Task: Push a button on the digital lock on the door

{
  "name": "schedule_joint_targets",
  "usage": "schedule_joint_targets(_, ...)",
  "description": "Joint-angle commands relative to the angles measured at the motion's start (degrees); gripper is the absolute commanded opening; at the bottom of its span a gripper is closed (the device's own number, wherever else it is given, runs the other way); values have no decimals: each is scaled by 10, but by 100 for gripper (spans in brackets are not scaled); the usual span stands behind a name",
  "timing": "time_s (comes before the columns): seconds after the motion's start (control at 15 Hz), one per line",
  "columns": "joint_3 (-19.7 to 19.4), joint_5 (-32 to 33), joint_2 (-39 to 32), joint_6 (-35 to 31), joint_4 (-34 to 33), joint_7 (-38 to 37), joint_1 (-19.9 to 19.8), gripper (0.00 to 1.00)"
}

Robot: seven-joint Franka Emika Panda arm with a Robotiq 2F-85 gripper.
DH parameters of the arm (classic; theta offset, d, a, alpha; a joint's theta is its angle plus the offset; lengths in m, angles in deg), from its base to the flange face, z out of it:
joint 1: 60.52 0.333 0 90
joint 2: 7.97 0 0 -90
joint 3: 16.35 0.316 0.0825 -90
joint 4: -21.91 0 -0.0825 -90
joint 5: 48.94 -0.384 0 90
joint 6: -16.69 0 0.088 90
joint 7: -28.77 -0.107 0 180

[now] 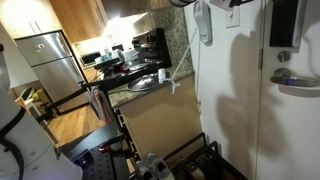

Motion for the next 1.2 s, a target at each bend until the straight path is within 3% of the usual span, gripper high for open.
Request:
schedule_joint_targets(0.0,-8,3,-9,8,-17,-5,2,0)
schedule_joint_targets(1.13,2,-1,-14,42,-33,0,-8,0)
